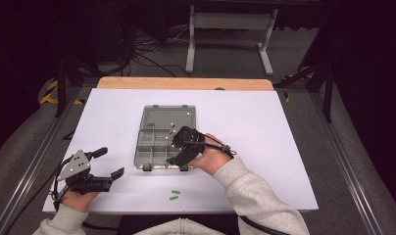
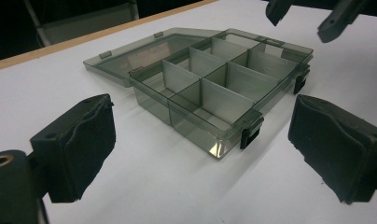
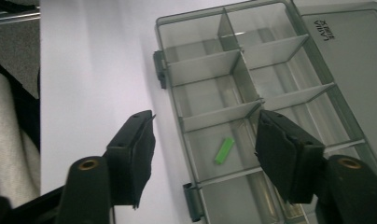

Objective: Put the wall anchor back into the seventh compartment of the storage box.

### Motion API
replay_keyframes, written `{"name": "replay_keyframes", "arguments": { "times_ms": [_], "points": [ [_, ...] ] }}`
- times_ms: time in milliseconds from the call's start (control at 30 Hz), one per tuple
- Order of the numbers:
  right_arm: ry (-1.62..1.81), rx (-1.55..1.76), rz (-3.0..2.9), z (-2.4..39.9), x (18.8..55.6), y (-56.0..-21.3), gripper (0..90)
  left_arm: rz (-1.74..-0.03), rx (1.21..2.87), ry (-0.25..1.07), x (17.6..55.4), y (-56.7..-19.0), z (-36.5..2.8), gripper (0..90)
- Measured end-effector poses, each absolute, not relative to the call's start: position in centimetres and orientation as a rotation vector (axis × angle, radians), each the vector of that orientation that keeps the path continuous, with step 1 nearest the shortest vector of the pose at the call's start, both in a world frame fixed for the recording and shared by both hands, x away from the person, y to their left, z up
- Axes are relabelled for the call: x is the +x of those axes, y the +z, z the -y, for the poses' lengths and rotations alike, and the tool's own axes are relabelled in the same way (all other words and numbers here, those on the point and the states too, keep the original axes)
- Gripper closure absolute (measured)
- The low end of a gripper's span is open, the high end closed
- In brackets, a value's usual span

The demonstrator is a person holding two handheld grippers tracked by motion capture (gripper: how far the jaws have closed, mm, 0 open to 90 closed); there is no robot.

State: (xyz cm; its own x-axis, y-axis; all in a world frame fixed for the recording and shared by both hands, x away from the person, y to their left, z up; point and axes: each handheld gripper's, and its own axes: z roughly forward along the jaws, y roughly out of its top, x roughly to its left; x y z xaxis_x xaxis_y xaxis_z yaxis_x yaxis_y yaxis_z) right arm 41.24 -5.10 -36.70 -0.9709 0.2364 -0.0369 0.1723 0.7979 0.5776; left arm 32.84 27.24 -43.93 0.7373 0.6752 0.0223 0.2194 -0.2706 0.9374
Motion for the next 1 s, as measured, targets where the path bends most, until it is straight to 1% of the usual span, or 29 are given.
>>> {"name": "replay_keyframes", "arguments": {
  "times_ms": [67,200,567,1000],
  "points": [
    [0.92,0.317,-2.888,5.2,40.6,-36.6,34.2,-0.697,1.832,0.513,32.8,-43.9,-27.2,8.1],
    [0.93,0.305,-2.892,5.4,40.0,-36.5,33.1,-0.697,1.832,0.511,32.8,-43.9,-27.2,8.1],
    [0.916,0.292,-2.92,5.6,38.8,-36.9,33.0,-0.699,1.836,0.512,32.8,-43.9,-27.2,8.1],
    [0.864,0.263,-2.985,5.2,37.7,-39.0,34.1,-0.698,1.832,0.514,32.9,-44.0,-27.2,8.1]
  ]
}}
